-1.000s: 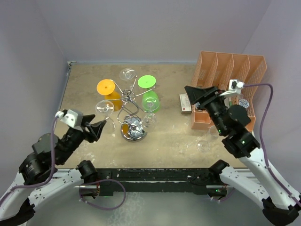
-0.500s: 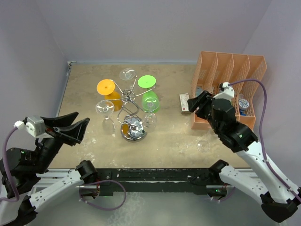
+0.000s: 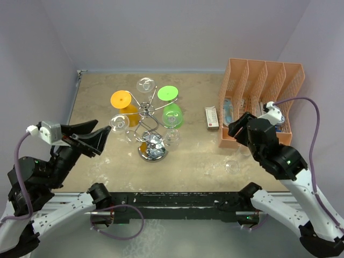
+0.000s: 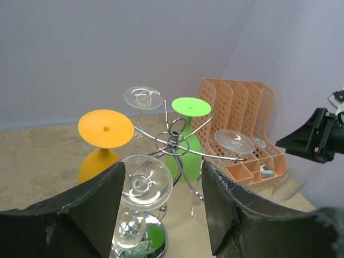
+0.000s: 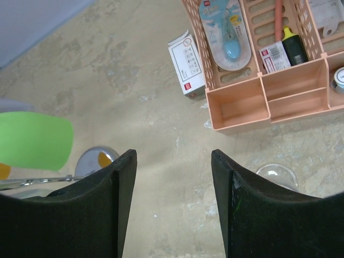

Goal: Place the wine glass upside down on the wine glass rack

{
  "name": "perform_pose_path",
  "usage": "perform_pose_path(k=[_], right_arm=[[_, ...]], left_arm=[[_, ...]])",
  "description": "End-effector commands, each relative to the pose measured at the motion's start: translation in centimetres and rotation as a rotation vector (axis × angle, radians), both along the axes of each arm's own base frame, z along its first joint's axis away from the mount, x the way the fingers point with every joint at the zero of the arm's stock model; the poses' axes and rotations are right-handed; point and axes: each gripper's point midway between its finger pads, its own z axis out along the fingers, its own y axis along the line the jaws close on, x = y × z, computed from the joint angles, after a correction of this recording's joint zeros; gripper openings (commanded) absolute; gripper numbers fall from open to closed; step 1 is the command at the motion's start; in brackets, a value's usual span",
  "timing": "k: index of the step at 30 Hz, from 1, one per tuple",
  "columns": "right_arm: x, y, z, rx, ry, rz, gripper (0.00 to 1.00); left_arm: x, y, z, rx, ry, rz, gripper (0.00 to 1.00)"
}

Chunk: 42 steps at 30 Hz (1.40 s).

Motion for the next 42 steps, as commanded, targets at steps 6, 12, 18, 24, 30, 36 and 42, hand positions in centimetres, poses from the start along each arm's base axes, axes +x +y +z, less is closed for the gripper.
perform_pose_path(k=[6,12,18,24,30,36,42], right_arm=[[-2.8,-2.7,1.3,-0.016,0.033,-0.059,0.57],[-3.7,-2.9,-0.4,-0.024,0.071,-0.043,0.57],[-3.4,-3.2,-3.0,-0.049,0.118,-0.095,0.50],[-3.2,-3.0,-3.8,-0.048,0.133,-0.096,0.42],[-3.5,-3.2,-4.7,-0.057,0.153,-0.103,0.40],[-3.6,-3.1,-5.5,-0.058,0.175,-0.106,0.39],[-3.4,-2.4,-6.8,-0.049,0.208,-0.097,0.30]], left_arm=[[-0.7,-0.9,6.8,-0.161,-0.129,-0.067,0.55],[-0.2,-2.0,6.4,-0.160,-0.117,-0.082,0.55],[-0.5,-2.0,6.5,-0.178,-0.113,-0.095,0.55],[-0.7,-1.6,6.5,-0.194,-0.110,-0.097,0.55],[-0.7,-1.8,6.4,-0.196,-0.107,-0.098,0.55],[-0.7,-2.0,6.5,-0.199,-0.106,-0.106,0.55],[-0.8,-2.0,6.7,-0.201,-0.112,-0.115,0.55]])
